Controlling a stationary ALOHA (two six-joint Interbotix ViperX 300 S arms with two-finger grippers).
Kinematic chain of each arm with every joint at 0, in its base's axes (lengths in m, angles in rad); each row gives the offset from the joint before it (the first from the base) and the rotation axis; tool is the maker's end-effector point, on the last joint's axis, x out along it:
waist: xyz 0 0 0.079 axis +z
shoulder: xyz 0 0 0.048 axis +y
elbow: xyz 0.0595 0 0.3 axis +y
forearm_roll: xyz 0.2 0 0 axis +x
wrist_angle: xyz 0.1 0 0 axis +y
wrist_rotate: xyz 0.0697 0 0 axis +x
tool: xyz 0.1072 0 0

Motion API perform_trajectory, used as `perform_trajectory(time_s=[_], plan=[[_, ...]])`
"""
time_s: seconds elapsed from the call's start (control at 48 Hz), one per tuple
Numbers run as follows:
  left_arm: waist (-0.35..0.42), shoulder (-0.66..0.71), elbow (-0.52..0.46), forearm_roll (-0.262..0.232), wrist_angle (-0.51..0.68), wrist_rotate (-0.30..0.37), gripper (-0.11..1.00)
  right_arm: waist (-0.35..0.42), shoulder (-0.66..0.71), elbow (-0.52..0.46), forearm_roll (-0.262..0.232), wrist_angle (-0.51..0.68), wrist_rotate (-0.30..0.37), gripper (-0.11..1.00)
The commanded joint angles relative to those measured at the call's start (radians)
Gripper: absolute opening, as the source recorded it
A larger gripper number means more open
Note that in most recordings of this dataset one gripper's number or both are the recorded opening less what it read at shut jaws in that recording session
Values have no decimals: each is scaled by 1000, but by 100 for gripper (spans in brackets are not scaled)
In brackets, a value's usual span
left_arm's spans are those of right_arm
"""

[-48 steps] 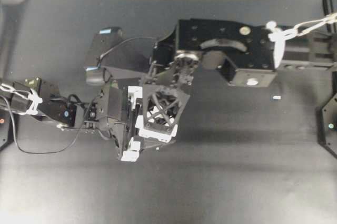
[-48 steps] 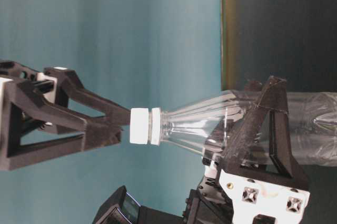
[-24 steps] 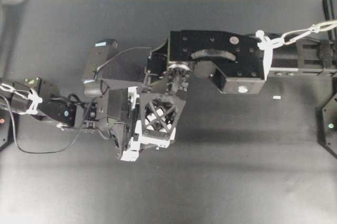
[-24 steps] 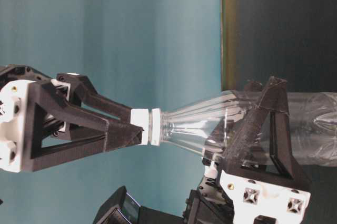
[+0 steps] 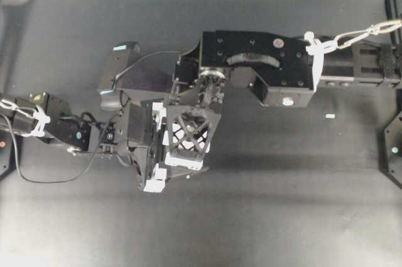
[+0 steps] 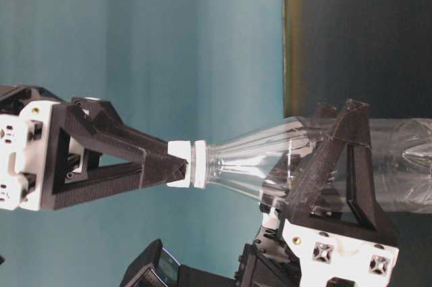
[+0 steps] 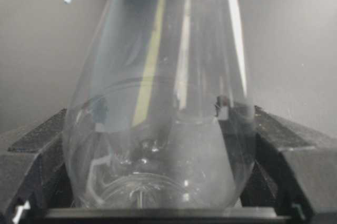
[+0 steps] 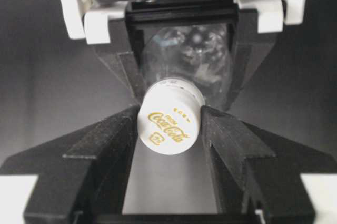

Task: Open the bottle cap by holding the bottle with the left arm and twisting the cap with the right arm.

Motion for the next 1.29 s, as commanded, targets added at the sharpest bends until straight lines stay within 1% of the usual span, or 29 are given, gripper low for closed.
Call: perform_trajectory(time_s=[0.0,0.083,0.125,0.146,0.187,0.312,0.333,0.479,0.583,0.624,0.729,0.833,0.937,1.041,1.27], plan=[[5,9,8,2,15,-2,83,18,0,-6,5,5,-78,37],[5,9,8,2,15,0,83,20,0,-9,2,12,-176,38],[6,9,8,2,15,0,83,23,0,-11,-5,18,-236,37],[5,9,8,2,15,0,83,25,0,-11,-11,23,-287,37],[6,9,8,2,15,-2,83,28,0,-11,-20,32,-353,38],[6,9,8,2,18,0,83,34,0,-11,-25,49,-538,37],[5,9,8,2,18,0,83,35,-2,-11,-26,49,-581,37],[5,9,8,2,20,0,83,38,-3,-3,-32,44,-758,37],[5,9,9,2,20,0,83,38,-8,8,-38,44,-827,37],[5,9,9,2,21,-2,83,38,-11,12,-44,44,-841,37],[6,9,9,2,20,0,83,37,-15,21,-49,43,-838,37],[6,9,9,2,21,0,83,37,-20,21,-49,31,-813,37],[6,9,9,2,21,0,83,37,-28,20,-49,15,-769,37],[6,9,9,2,21,0,83,37,-35,23,-49,18,-741,37],[8,9,9,2,21,0,83,44,-63,57,-46,2,-732,38]])
